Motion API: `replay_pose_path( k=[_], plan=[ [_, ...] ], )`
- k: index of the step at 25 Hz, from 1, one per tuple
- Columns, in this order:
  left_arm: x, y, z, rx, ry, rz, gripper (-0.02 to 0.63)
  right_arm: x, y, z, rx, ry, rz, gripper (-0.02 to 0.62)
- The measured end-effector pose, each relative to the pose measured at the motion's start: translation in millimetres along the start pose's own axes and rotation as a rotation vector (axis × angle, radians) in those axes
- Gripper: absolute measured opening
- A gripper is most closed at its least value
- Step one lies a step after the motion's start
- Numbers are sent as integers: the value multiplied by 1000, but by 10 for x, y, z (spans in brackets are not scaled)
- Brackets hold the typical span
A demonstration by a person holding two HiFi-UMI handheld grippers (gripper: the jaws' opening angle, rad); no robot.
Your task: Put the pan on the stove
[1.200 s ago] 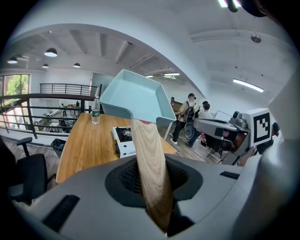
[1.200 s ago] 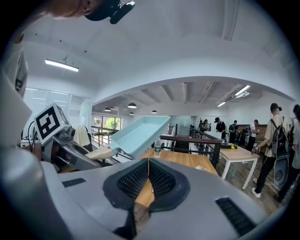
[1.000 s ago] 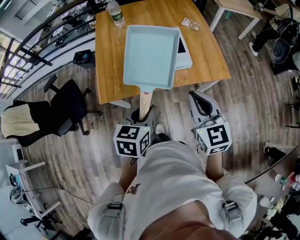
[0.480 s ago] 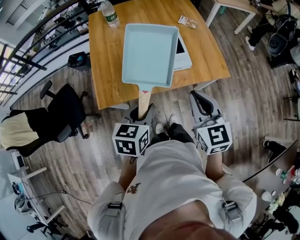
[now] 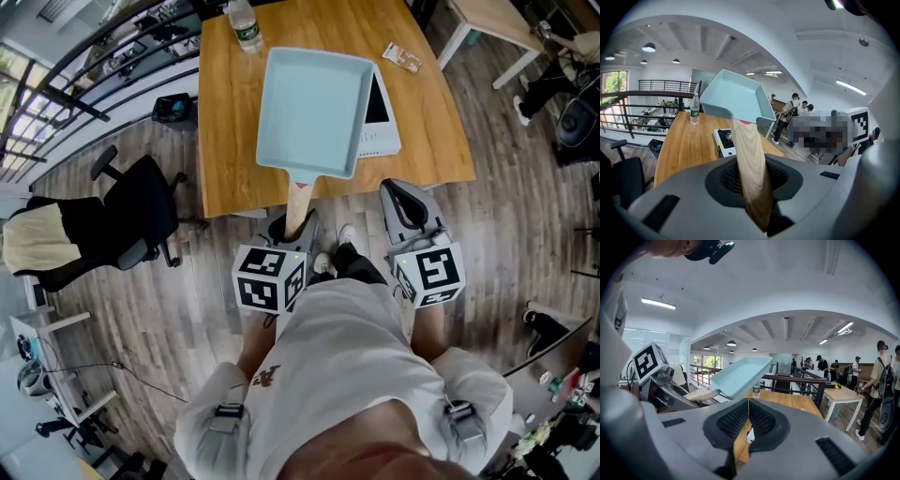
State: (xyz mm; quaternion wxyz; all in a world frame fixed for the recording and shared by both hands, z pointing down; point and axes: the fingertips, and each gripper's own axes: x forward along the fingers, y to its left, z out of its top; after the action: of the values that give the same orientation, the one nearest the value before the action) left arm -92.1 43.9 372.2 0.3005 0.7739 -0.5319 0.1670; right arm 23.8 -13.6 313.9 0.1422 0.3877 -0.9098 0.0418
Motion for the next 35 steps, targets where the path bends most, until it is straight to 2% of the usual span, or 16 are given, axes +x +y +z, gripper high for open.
replay_pose_path(
  k=[8, 20, 28, 35],
  plan=[
    [323, 34, 283, -16, -14, 45, 100, 286, -396, 101, -13, -21, 44, 21],
    [919, -110, 612, -36, 3, 66, 100, 557, -1068, 88, -2, -10, 84, 21],
    [1110, -61, 697, -50, 22, 77, 100, 716, -1255, 58, 12, 10, 96, 21],
    [1284, 147, 735, -49, 46, 76, 100, 981, -1280, 9, 22, 30, 94, 21]
  ],
)
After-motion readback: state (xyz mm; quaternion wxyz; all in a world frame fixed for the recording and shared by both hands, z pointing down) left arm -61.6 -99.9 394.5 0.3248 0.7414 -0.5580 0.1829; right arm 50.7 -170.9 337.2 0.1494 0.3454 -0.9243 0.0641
